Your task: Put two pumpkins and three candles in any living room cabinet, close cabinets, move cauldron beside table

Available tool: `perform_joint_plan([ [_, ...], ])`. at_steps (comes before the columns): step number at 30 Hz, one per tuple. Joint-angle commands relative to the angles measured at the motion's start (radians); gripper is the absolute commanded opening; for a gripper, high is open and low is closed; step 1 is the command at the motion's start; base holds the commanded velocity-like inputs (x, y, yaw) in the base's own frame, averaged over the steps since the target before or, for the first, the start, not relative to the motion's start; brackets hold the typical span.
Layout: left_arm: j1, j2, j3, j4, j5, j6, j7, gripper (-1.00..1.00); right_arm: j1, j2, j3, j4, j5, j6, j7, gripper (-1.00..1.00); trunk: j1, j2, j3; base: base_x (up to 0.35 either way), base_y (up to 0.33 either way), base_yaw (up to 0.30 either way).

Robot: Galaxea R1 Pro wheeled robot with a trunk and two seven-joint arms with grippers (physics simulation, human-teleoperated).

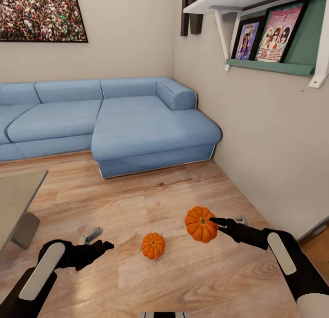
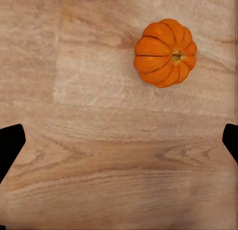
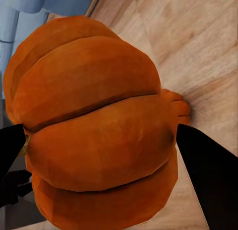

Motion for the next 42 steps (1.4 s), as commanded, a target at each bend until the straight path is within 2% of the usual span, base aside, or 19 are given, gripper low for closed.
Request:
perform_joint_plan([
  [1, -0.001, 0.001, -0.002, 0.0, 0.01, 0.0, 0.01, 1.0, -0.001, 0.0, -0.002, 0.0, 0.0, 0.006, 0.006, -1.0, 0.0, 0.0, 0.001, 0.22, -0.068, 0.091],
  [26, -0.001, 0.0, -0.01, 0.005, 0.01, -0.001, 0.012, 1.0, -0.001, 0.0, -0.001, 0.0, 0.001, 0.006, 0.006, -1.0, 0.0, 0.0, 0.002, 0.093, -0.128, 0.002],
  [42, -0.001, 0.0, -0.011, 0.005, 0.007, -0.007, 0.011, 1.0, -0.001, 0.0, 0.0, -0.002, -0.002, 0.006, 0.008, -1.0, 0.0, 0.0, 0.002, 0.154, -0.031, 0.0],
])
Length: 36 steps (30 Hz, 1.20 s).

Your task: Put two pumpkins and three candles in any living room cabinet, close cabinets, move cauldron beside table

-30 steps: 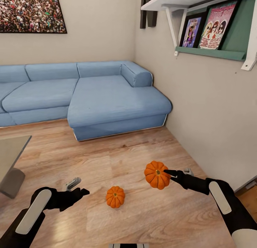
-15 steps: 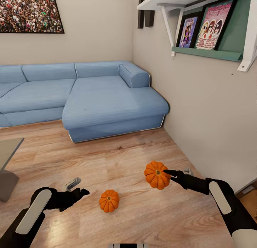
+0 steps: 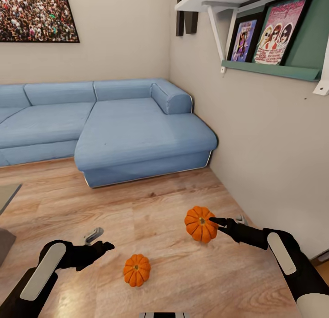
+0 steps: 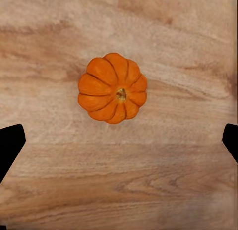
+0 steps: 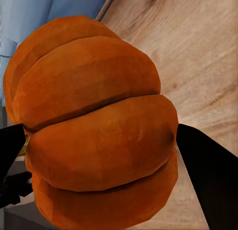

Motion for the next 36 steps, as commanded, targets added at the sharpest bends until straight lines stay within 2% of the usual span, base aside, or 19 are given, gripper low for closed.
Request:
perform_joint_plan([
  [1, -0.001, 0.001, -0.002, -0.001, 0.01, 0.0, 0.01, 1.0, -0.001, 0.0, -0.001, 0.0, 0.002, 0.005, 0.006, -1.0, 0.0, 0.0, -0.001, 0.171, -0.057, 0.0],
  [7, -0.001, 0.001, -0.001, -0.001, 0.01, 0.0, 0.011, 1.0, -0.001, 0.002, 0.009, -0.008, 0.002, 0.006, 0.008, -1.0, 0.0, 0.0, -0.001, 0.171, -0.132, 0.0],
  [9, -0.001, 0.001, 0.0, -0.001, 0.011, 0.0, 0.011, 1.0, -0.001, 0.005, 0.052, -0.016, 0.002, 0.006, 0.009, -1.0, 0.0, 0.0, -0.001, 0.026, -0.023, 0.0],
  [10, -0.001, 0.001, 0.001, -0.001, 0.012, -0.001, 0.006, 1.0, -0.001, 0.006, 0.092, -0.067, -0.007, 0.016, 0.012, -1.0, 0.0, 0.0, -0.001, 0.007, -0.006, 0.0],
  [11, -0.001, 0.001, 0.001, -0.001, 0.012, -0.002, 0.004, 1.0, -0.001, 0.006, 0.104, -0.104, -0.011, 0.025, 0.013, -1.0, 0.0, 0.0, -0.001, 0.004, -0.004, 0.0],
  [12, -0.001, 0.0, 0.001, -0.001, 0.013, -0.003, 0.001, 1.0, 0.003, 0.008, 0.119, -0.193, -0.024, 0.057, 0.013, -1.0, 0.001, -0.001, -0.005, 0.002, -0.002, 0.0],
  [14, -0.001, 0.0, 0.001, 0.0, 0.013, -0.005, 0.0, 1.0, 0.009, 0.013, 0.125, -0.26, -0.041, 0.077, 0.007, -1.0, 0.001, -0.001, -0.012, 0.001, 0.0, 0.0],
  [17, -0.001, 0.0, 0.002, 0.002, 0.012, -0.006, -0.001, 1.0, 0.011, 0.022, 0.128, -0.278, -0.05, 0.083, 0.002, -1.0, 0.003, -0.002, -0.024, 0.0, 0.0, 0.0],
  [22, -0.001, 0.001, 0.012, 0.018, 0.02, -0.007, -0.003, 1.0, 0.012, 0.024, 0.127, -0.282, -0.053, 0.084, 0.002, -1.0, 0.005, -0.003, -0.043, 0.0, 0.0, 0.0],
  [34, -0.001, 0.001, 0.012, 0.039, 0.022, -0.011, -0.005, 1.0, 0.012, 0.025, 0.128, -0.283, -0.055, 0.084, 0.005, -1.0, 0.01, -0.006, -0.09, 0.0, 0.0, 0.0],
  [36, -0.001, 0.0, 0.01, 0.039, 0.022, -0.011, -0.004, 1.0, 0.012, 0.025, 0.128, -0.283, -0.055, 0.084, 0.005, -1.0, 0.01, -0.006, -0.09, 0.0, 0.0, 0.0],
])
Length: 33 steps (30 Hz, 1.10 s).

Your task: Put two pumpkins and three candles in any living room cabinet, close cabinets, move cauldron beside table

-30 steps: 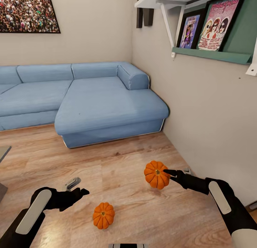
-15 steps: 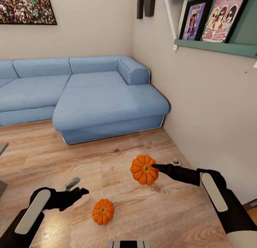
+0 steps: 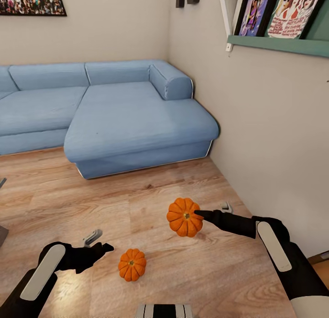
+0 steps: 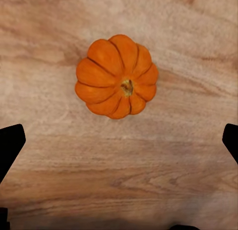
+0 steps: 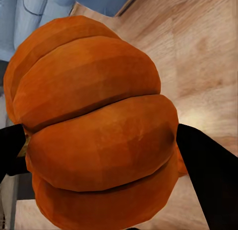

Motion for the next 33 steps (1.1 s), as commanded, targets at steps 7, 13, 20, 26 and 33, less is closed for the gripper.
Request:
perform_joint_plan([
  [7, 0.0, 0.001, 0.0, -0.001, 0.01, 0.0, 0.011, 1.0, -0.001, 0.0, 0.0, 0.001, 0.004, 0.003, 0.007, -1.0, 0.0, 0.0, -0.001, 0.0, 0.0, 0.0],
  [13, 0.0, 0.001, -0.002, -0.001, 0.01, 0.0, 0.01, 1.0, -0.001, 0.0, 0.0, 0.001, 0.004, 0.003, 0.008, -1.0, 0.002, -0.001, -0.016, 0.0, 0.0, 0.0],
  [20, 0.0, 0.001, -0.005, -0.001, 0.01, 0.0, 0.01, 1.0, -0.001, 0.0, 0.0, 0.001, 0.004, 0.003, 0.008, -1.0, 0.003, -0.002, -0.032, 0.0, 0.0, 0.0],
  [26, 0.0, 0.0, -0.006, -0.002, 0.01, 0.0, 0.01, 1.0, -0.001, 0.0, 0.0, 0.001, 0.004, 0.003, 0.008, -1.0, 0.003, -0.002, -0.032, 0.0, 0.0, 0.0],
  [33, 0.0, 0.0, -0.005, -0.002, 0.01, 0.0, 0.01, 1.0, -0.001, 0.001, 0.001, 0.001, 0.005, 0.003, 0.007, -1.0, 0.003, -0.002, -0.032, 0.0, 0.0, 0.0],
])
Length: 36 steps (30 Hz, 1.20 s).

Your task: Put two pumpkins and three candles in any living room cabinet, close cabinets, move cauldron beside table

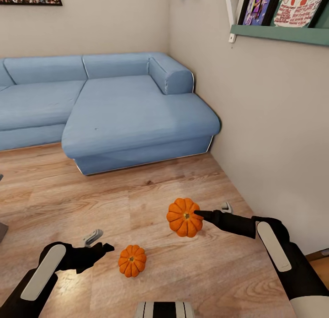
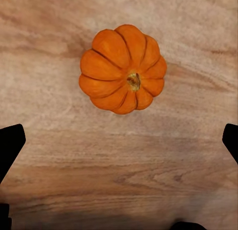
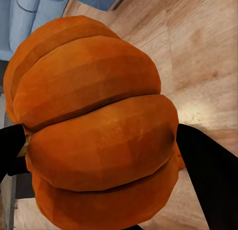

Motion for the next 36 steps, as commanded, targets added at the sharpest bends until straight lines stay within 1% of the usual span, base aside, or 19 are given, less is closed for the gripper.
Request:
perform_joint_plan([
  [1, 0.0, 0.001, -0.002, -0.001, 0.01, 0.0, 0.01, 1.0, -0.001, 0.0, 0.0, 0.0, 0.003, 0.003, 0.007, -1.0, 0.0, 0.0, -0.001, 0.0, 0.0, 0.0],
  [2, 0.0, 0.001, -0.002, -0.001, 0.01, 0.0, 0.01, 1.0, -0.001, 0.0, 0.0, -0.001, 0.003, 0.003, 0.008, -1.0, 0.0, 0.0, -0.001, 0.0, 0.0, 0.0],
  [11, 0.0, 0.001, -0.001, -0.003, 0.012, 0.0, 0.009, 1.0, -0.001, 0.001, 0.003, -0.014, 0.003, 0.002, 0.018, -1.0, 0.004, -0.002, -0.036, 0.0, 0.0, 0.0],
  [13, 0.0, 0.001, 0.001, -0.005, 0.01, 0.0, -0.025, 1.0, -0.002, 0.001, 0.015, -0.03, 0.001, 0.003, 0.019, -1.0, 0.005, -0.003, -0.043, 0.0, 0.0, 0.0],
  [14, 0.0, 0.003, 0.001, -0.005, 0.007, -0.001, -0.054, 1.0, -0.002, 0.001, 0.023, -0.044, -0.003, 0.004, 0.02, -1.0, 0.005, -0.003, -0.047, 0.0, 0.0, 0.0],
  [15, 0.0, 0.006, 0.001, -0.003, 0.001, -0.002, -0.106, 1.0, -0.002, 0.001, 0.035, -0.064, -0.015, 0.004, 0.02, -1.0, 0.006, -0.003, -0.051, 0.0, 0.0, 0.0],
  [17, 0.0, 0.012, 0.001, 0.0, -0.004, -0.005, -0.174, 1.0, -0.003, 0.001, 0.059, -0.082, -0.036, 0.004, 0.019, -1.0, 0.007, -0.004, -0.059, 0.0, 0.0, 0.0],
  [19, 0.001, 0.013, 0.001, 0.002, -0.013, -0.011, -0.197, 1.0, -0.003, 0.002, 0.08, -0.09, -0.045, 0.004, 0.019, -1.0, 0.007, -0.004, -0.066, 0.0, 0.0, 0.0],
  [21, 0.001, 0.013, 0.0, 0.006, -0.035, -0.03, -0.212, 1.0, -0.003, 0.003, 0.098, -0.094, -0.048, 0.004, 0.019, -1.0, 0.008, -0.005, -0.074, 0.0, 0.0, 0.0],
  [25, 0.001, 0.015, 0.001, 0.034, -0.048, -0.063, -0.226, 1.0, -0.002, 0.009, 0.113, -0.1, -0.05, 0.004, 0.019, -1.0, 0.01, -0.006, -0.09, 0.0, 0.0, 0.0],
  [27, 0.001, 0.016, 0.002, 0.052, -0.063, -0.071, -0.275, 1.0, -0.003, 0.017, 0.121, -0.114, -0.05, 0.004, 0.019, -1.0, 0.011, -0.006, -0.097, 0.0, 0.0, 0.0],
  [28, 0.001, 0.017, 0.002, 0.062, -0.081, -0.075, -0.303, 1.0, -0.003, 0.019, 0.123, -0.118, -0.05, 0.004, 0.019, -1.0, 0.012, -0.006, -0.101, 0.0, 0.0, 0.0],
  [29, 0.001, 0.017, 0.002, 0.081, -0.121, -0.091, -0.355, 1.0, -0.003, 0.02, 0.124, -0.121, -0.05, 0.004, 0.019, -1.0, 0.012, -0.007, -0.105, 0.0, 0.0, 0.0],
  [30, 0.001, 0.016, 0.003, 0.098, -0.152, -0.111, -0.398, 1.0, -0.003, 0.021, 0.125, -0.123, -0.051, 0.004, 0.019, -1.0, 0.012, -0.007, -0.109, 0.0, 0.0, 0.0],
  [31, 0.001, 0.016, 0.002, 0.131, -0.203, -0.155, -0.477, 1.0, -0.003, 0.022, 0.125, -0.124, -0.057, 0.004, 0.019, -1.0, 0.013, -0.007, -0.113, 0.0, 0.0, 0.0],
  [32, 0.001, 0.016, 0.002, 0.158, -0.236, -0.186, -0.536, 1.0, -0.003, 0.022, 0.126, -0.125, -0.064, 0.004, 0.019, -1.0, 0.013, -0.007, -0.117, 0.0, 0.0, 0.0],
  [33, 0.001, 0.016, 0.001, 0.204, -0.288, -0.233, -0.627, 1.0, -0.003, 0.022, 0.126, -0.126, -0.076, 0.004, 0.019, -1.0, 0.014, -0.008, -0.121, 0.0, 0.0, 0.0],
  [36, -0.001, 0.016, 0.003, 0.29, -0.386, -0.306, -0.798, 1.0, -0.004, 0.022, 0.125, -0.127, -0.089, 0.004, 0.019, -1.0, 0.015, -0.008, -0.132, 0.0, 0.0, 0.0],
])
